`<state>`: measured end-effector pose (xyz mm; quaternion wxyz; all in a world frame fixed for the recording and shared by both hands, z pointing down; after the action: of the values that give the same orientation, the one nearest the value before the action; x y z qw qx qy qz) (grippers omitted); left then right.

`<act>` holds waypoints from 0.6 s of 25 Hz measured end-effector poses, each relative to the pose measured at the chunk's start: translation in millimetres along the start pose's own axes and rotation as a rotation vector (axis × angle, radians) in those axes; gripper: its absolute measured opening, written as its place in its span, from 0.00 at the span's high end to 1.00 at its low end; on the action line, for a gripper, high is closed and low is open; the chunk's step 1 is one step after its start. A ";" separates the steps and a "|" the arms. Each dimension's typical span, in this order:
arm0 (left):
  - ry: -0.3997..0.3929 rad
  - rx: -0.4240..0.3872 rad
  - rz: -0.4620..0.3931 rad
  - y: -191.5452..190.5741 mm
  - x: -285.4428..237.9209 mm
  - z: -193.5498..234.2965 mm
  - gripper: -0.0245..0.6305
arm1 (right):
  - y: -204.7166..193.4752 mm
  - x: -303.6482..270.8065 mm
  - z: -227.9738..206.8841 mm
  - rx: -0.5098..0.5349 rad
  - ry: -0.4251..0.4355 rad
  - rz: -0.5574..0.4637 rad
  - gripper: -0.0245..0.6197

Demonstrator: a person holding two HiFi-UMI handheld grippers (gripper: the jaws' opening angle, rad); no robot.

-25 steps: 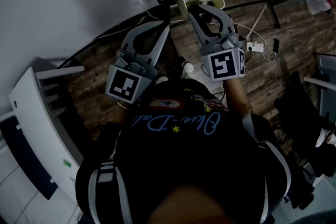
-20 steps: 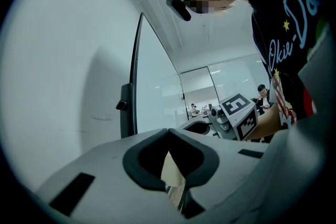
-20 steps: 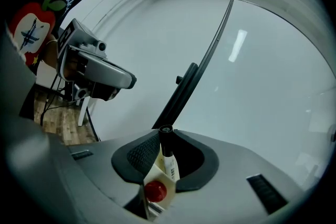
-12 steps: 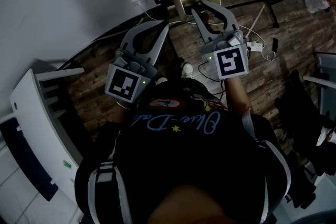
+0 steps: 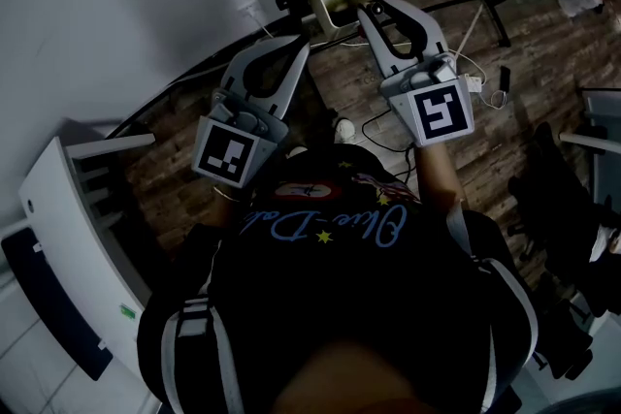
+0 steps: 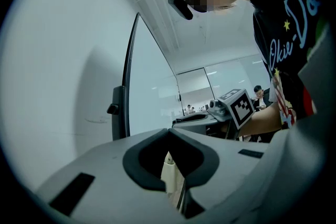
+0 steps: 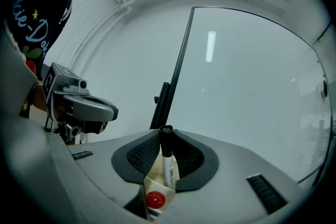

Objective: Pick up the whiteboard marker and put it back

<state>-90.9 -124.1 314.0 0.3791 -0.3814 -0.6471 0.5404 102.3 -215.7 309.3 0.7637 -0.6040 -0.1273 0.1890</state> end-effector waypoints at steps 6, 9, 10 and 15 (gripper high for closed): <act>-0.009 -0.005 -0.001 0.6 -2.2 -1.5 0.94 | 11.2 8.6 -2.1 -0.021 -0.016 -0.050 0.83; -0.014 -0.006 -0.005 2.0 -3.9 -2.5 0.94 | 16.5 12.4 -2.7 -0.026 -0.020 -0.069 0.83; -0.016 -0.006 -0.008 2.4 -4.3 -2.8 0.94 | 18.0 13.4 -2.8 -0.025 -0.022 -0.075 0.83; -0.027 -0.009 -0.016 3.2 -6.0 -3.7 0.94 | 23.0 16.4 -2.9 -0.028 -0.028 -0.094 0.83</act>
<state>-84.7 -127.6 310.9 0.3729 -0.3705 -0.6577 0.5395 115.2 -206.4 285.8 0.7613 -0.6053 -0.1691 0.1595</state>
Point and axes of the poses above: the fingertips, and each gripper's own axes: x backward along the fingers, z to its left, y out of its top, the point moved 10 cm from there along x, backward along the fingers, and after that the axes turned 9 degrees about y, right-handed, at the moved point
